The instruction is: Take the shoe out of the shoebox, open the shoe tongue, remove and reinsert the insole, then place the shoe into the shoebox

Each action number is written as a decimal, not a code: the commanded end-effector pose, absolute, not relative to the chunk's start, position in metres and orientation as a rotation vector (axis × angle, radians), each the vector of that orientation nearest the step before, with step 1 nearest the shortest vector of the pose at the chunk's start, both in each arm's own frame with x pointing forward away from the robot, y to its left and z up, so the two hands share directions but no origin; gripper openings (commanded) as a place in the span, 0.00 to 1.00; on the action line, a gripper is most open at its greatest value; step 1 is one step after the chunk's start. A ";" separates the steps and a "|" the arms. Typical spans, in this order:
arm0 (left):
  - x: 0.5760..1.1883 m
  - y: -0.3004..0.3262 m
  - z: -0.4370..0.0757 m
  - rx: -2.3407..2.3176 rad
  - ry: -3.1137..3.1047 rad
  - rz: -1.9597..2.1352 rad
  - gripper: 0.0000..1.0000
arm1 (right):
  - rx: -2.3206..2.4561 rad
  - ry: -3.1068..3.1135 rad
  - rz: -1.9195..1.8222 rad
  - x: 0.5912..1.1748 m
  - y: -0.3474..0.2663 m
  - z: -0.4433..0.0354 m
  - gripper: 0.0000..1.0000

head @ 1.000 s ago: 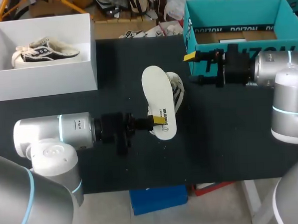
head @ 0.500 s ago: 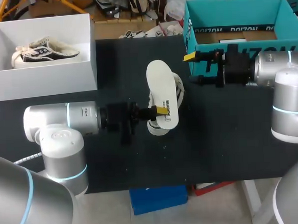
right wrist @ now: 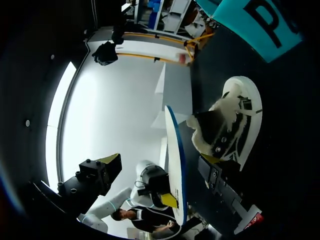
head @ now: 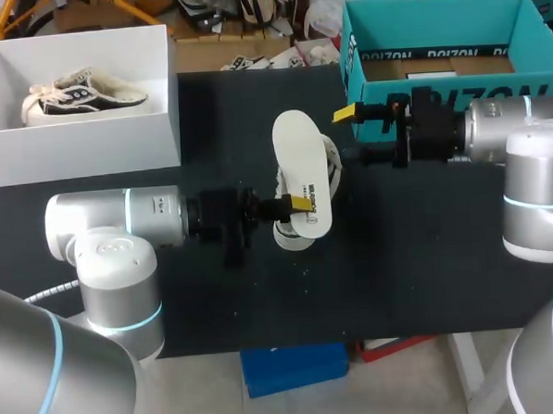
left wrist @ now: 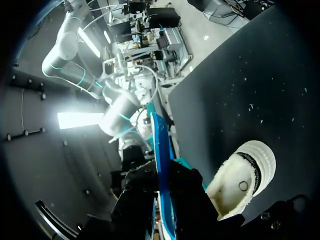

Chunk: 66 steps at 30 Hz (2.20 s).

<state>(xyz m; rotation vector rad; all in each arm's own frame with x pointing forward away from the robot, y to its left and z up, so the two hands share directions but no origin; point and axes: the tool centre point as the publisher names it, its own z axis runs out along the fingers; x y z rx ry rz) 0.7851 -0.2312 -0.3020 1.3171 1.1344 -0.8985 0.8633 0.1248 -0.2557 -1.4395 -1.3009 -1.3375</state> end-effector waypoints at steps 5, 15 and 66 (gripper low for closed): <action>0.784 -0.232 -0.302 1.314 1.136 -0.890 0.00 | -1.393 -1.327 -1.291 0.859 0.140 -0.278 1.00; 0.784 -0.232 -0.302 1.314 1.136 -0.890 0.00 | -1.364 -1.345 -1.266 0.856 0.162 -0.288 0.50; 0.748 -0.176 -0.225 1.984 1.746 0.261 1.00 | -1.346 -1.365 -1.210 0.859 0.180 -0.299 0.00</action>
